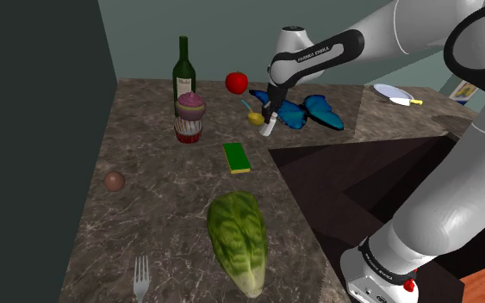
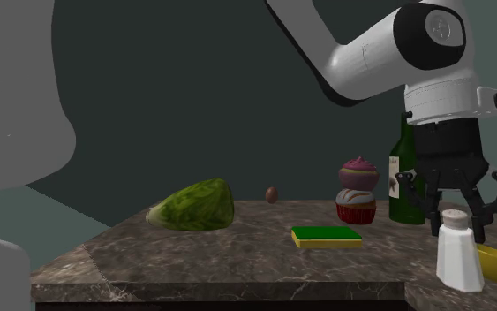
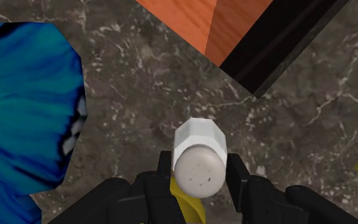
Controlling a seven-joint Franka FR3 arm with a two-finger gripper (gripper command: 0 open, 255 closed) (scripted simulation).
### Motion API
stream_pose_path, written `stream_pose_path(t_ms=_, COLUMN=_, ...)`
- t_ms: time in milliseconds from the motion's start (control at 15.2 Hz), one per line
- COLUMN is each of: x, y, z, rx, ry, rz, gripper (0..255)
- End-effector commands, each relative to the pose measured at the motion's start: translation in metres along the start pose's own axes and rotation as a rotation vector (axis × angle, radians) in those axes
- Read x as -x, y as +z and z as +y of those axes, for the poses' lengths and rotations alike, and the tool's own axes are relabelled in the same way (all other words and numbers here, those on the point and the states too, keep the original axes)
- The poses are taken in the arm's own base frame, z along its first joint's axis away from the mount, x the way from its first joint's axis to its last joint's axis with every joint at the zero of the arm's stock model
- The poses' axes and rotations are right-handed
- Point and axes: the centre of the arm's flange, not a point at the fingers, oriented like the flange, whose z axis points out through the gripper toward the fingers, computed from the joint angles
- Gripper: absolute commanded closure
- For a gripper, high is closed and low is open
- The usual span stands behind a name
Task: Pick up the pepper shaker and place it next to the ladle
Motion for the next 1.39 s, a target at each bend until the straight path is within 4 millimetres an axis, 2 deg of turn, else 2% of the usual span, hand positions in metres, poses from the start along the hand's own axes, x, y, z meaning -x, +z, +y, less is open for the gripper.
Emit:
stream_pose_path(t_ms=0, x=0.0, y=0.0, z=0.0, rx=0.0, ry=0.0, rz=0.0, gripper=255)
stream_pose_path(t_ms=132, x=0.0, y=0.0, z=0.0, rx=0.0, ry=0.0, rz=0.0, gripper=255)
stream_pose_path(t_ms=198, x=0.0, y=0.0, z=0.0, rx=0.0, ry=0.0, rz=0.0, gripper=0)
stream_pose_path(t_ms=528, x=0.0, y=0.0, z=0.0, rx=0.0, ry=0.0, rz=0.0, gripper=0)
stream_pose_path(t_ms=792, x=0.0, y=-0.05, z=0.0, rx=0.0, ry=0.0, rz=0.0, gripper=0)
stream_pose_path(t_ms=1320, x=0.0, y=-0.05, z=0.0, rx=0.0, ry=0.0, rz=0.0, gripper=0)
